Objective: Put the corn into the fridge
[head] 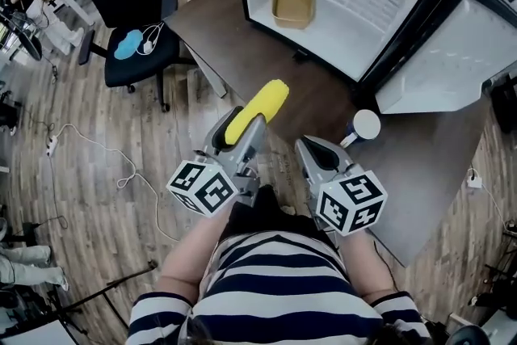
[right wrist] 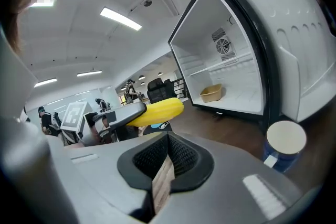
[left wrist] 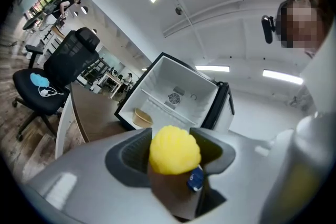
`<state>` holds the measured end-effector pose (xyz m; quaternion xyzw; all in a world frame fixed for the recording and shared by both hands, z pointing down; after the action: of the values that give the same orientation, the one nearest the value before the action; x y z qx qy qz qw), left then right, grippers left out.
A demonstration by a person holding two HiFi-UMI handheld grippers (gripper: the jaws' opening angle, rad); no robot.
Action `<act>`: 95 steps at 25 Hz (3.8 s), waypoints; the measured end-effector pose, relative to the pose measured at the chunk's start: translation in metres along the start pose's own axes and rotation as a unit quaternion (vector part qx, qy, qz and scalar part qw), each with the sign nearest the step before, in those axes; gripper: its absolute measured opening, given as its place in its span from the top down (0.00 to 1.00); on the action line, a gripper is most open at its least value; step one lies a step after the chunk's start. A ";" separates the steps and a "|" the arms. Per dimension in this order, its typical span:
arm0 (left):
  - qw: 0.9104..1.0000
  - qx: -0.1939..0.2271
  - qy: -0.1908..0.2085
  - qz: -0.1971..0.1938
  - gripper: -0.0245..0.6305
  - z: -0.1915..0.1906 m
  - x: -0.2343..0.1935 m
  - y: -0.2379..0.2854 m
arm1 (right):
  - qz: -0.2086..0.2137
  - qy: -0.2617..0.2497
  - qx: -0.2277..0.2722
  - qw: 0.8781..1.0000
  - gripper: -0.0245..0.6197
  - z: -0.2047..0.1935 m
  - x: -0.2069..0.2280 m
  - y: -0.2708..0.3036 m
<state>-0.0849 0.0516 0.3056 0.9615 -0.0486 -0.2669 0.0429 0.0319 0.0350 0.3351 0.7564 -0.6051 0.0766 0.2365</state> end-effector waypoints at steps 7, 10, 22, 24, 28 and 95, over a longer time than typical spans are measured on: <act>0.998 -0.039 0.024 -0.053 0.96 0.010 -0.014 0.061 | -0.057 0.026 0.018 0.998 0.97 0.018 0.031 0.028; 0.995 -0.058 0.029 -0.075 0.96 0.013 -0.020 0.087 | -0.078 0.040 0.022 0.996 0.97 0.023 0.043 0.045; 0.978 -0.110 0.055 -0.166 0.96 0.013 -0.026 0.171 | -0.185 0.074 0.050 0.979 0.97 0.038 0.085 0.082; 0.976 -0.115 0.058 -0.178 0.96 0.012 -0.027 0.183 | -0.201 0.083 0.053 0.975 0.97 0.035 0.092 0.086; 0.970 -0.123 0.064 -0.201 0.96 0.008 -0.024 0.204 | -0.233 0.102 0.057 0.965 0.97 0.029 0.103 0.090; 0.926 -0.150 0.279 -0.207 0.96 -0.074 -0.001 0.325 | -0.327 0.126 0.056 0.935 0.97 0.008 0.228 0.100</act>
<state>-0.0707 -0.2666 0.4043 0.9681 0.2063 0.0048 0.1420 -0.0061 -0.1843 0.4464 0.9087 -0.2846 0.1234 0.2795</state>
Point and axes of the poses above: the fingertips, and each gripper's own axes: y forward along the fingers, x to its right, z out of its top, the point moved 1 cm from there along -y, backward along the fingers, and after that the axes turned 11 degrees about z, right-handed, at the moved point
